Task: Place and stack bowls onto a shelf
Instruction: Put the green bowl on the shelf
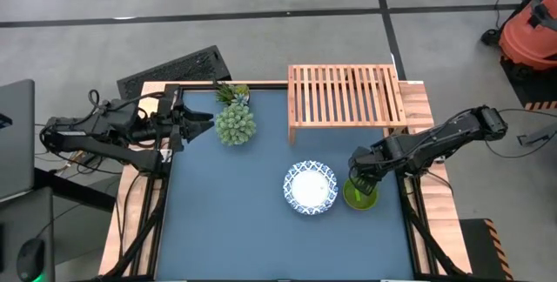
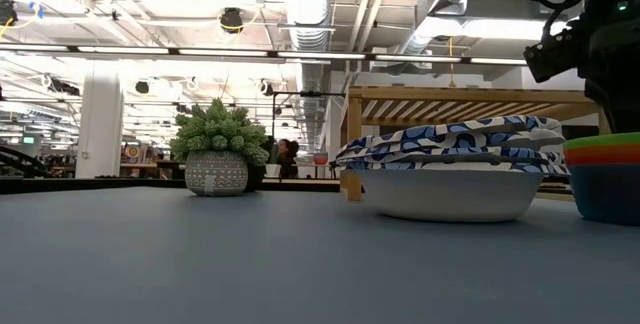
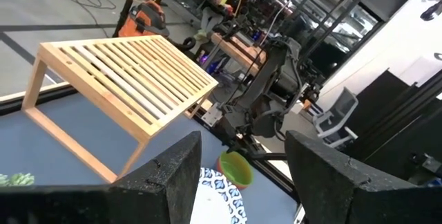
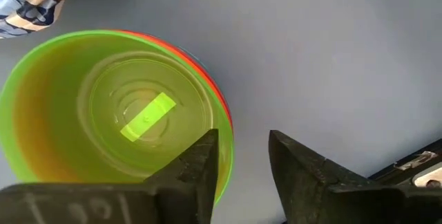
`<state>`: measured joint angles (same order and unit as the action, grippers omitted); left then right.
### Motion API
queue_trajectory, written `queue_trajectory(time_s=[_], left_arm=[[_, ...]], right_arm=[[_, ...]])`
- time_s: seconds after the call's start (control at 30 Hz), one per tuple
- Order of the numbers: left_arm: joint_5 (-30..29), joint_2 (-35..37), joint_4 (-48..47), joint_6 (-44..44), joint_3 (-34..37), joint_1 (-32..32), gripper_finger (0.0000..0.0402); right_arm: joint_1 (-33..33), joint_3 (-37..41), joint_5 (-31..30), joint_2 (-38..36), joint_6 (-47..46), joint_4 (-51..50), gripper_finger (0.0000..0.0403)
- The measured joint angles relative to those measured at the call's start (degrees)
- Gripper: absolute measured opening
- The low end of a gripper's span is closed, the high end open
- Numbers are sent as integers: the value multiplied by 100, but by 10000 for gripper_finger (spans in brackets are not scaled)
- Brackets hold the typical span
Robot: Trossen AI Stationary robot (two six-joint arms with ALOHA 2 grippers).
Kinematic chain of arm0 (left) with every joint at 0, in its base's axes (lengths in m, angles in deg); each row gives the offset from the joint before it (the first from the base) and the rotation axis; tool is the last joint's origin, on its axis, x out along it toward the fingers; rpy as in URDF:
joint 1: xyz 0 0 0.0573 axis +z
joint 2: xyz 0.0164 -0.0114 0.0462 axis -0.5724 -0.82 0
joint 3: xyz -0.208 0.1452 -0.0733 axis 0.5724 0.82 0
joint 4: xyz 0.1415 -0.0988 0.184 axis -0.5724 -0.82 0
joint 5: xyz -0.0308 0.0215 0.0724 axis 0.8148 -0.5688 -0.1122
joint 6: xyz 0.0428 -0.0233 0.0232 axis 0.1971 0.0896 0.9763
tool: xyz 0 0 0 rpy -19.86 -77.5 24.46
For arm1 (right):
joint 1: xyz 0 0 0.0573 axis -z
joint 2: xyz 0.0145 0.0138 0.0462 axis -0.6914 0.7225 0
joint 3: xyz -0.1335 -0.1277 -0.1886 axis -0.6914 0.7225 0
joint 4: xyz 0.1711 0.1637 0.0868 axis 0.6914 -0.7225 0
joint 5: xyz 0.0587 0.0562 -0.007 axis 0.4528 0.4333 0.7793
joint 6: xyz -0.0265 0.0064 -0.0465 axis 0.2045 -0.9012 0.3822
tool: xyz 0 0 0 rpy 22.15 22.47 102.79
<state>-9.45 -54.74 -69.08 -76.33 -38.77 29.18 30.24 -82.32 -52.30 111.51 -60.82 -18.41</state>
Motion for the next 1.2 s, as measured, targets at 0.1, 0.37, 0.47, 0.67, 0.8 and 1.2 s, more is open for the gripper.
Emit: queue_trajectory(time_s=[0.1,0.37,0.47,0.67,0.8,1.2], left_arm=[[-4,2,0,-31,0,0,197],[-7,0,0,-31,0,0,197],[-7,2,0,-31,0,0,197],[-9,2,2,-5,0,0,197],[-9,2,2,8,0,0,197],[26,0,2,49,0,0,197]], right_arm=[[-2,0,0,0,13,-2,135],[-2,0,2,0,30,-2,129],[-2,0,4,0,83,1,131],[4,0,9,0,83,4,136],[4,0,9,0,84,17,134],[4,0,10,0,105,40,135]])
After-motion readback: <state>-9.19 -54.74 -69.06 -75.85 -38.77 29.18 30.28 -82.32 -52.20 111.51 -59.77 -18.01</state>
